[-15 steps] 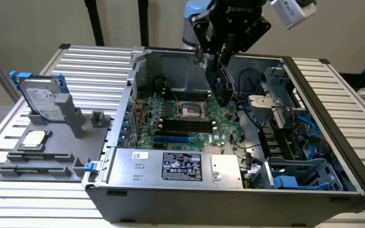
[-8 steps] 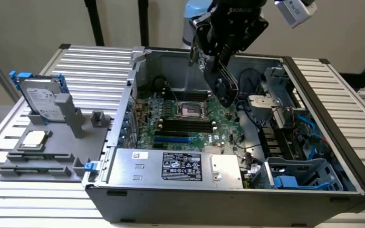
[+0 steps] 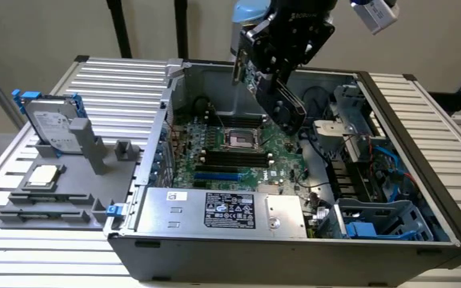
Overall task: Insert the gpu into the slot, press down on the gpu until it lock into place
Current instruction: 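Insert the gpu into the slot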
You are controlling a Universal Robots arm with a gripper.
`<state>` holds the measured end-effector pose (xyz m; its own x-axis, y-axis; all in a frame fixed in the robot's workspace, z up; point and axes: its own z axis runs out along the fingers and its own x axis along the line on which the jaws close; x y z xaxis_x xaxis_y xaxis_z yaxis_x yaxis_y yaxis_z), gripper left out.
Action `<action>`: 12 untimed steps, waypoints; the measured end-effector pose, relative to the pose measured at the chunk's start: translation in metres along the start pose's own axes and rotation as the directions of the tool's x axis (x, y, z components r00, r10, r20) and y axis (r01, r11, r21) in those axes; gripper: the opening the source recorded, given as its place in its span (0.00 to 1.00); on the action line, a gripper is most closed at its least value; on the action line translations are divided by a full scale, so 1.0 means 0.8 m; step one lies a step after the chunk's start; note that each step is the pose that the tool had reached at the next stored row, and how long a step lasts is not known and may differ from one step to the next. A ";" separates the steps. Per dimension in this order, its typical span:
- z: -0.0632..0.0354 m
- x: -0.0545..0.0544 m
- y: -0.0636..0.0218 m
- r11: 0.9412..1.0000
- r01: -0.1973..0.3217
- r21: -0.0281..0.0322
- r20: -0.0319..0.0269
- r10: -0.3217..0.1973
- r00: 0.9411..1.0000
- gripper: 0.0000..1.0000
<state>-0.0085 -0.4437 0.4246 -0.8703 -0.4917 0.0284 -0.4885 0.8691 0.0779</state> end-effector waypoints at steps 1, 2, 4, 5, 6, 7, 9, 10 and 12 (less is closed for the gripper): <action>0.001 0.000 0.000 1.000 0.017 0.000 0.001 -0.017 1.000 0.26; 0.001 0.000 0.000 0.999 0.035 -0.001 0.002 -0.035 0.999 0.26; 0.002 0.000 0.000 0.998 0.069 -0.001 0.004 -0.069 0.998 0.26; 0.003 0.000 0.000 0.996 0.085 -0.002 0.005 -0.085 0.996 0.26; 0.004 0.000 0.000 0.995 0.102 -0.002 0.006 -0.102 0.995 0.26; 0.004 0.000 0.000 0.993 0.119 -0.002 0.007 -0.119 0.993 0.26; 0.005 0.000 0.000 0.988 0.153 -0.003 0.009 -0.153 0.988 0.26; 0.006 0.000 -0.001 0.985 0.170 -0.003 0.010 -0.170 0.985 0.26; 0.007 0.000 -0.001 0.979 0.203 -0.004 0.012 -0.203 0.979 0.26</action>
<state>-0.0085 -0.4437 0.4188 -0.7539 -0.6569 0.0002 -0.6545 0.7512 0.0860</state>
